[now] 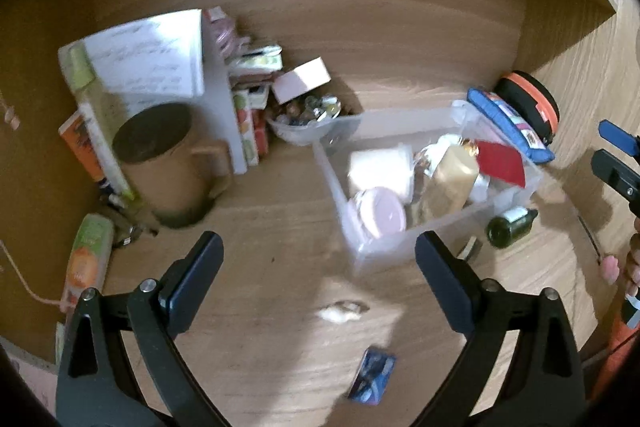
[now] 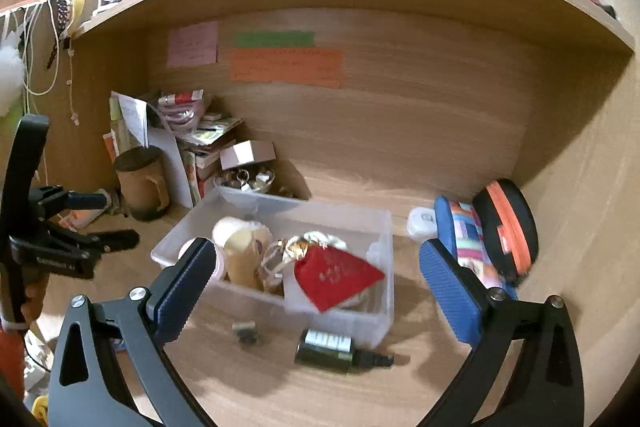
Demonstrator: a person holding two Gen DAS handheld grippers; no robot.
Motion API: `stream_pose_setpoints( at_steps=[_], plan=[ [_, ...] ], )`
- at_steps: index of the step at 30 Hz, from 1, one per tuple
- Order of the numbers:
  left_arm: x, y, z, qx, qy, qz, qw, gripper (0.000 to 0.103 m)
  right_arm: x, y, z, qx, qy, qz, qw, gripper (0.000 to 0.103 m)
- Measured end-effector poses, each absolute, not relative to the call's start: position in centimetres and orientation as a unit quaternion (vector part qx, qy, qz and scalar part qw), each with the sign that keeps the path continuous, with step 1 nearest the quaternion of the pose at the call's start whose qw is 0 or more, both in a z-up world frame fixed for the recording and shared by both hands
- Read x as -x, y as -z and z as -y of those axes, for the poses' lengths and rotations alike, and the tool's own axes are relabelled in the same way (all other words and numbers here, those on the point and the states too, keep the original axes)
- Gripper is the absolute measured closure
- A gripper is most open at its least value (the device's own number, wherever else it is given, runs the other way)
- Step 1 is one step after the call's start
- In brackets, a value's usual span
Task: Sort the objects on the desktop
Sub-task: 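Move the right tool down to the green glass bottle beside the bin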
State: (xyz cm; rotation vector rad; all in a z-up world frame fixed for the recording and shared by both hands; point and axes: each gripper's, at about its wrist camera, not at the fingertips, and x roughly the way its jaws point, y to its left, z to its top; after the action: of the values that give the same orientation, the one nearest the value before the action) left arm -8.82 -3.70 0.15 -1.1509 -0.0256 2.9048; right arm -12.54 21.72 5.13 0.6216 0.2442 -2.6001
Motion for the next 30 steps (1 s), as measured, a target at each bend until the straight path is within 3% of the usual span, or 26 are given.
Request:
stream_pose_setpoints(
  at_steps=[18, 27, 30],
  plan=[
    [8.0, 7.4, 3.6, 0.456, -0.89, -0.009, 0.016, 0.005, 12.8, 3.5, -23.3, -0.347, 0.916, -0.092, 0.178, 0.001],
    [8.6, 8.3, 3.0, 0.45, -0.893, -0.023, 0.018, 0.005, 15.2, 6.6, -23.1, -0.39, 0.901, -0.083, 0.173, 0.001],
    [9.0, 8.4, 2.6, 0.448, -0.893, -0.028, 0.027, 0.02, 15.7, 6.8, -23.0, -0.393, 0.899, -0.08, 0.175, 0.001]
  ],
)
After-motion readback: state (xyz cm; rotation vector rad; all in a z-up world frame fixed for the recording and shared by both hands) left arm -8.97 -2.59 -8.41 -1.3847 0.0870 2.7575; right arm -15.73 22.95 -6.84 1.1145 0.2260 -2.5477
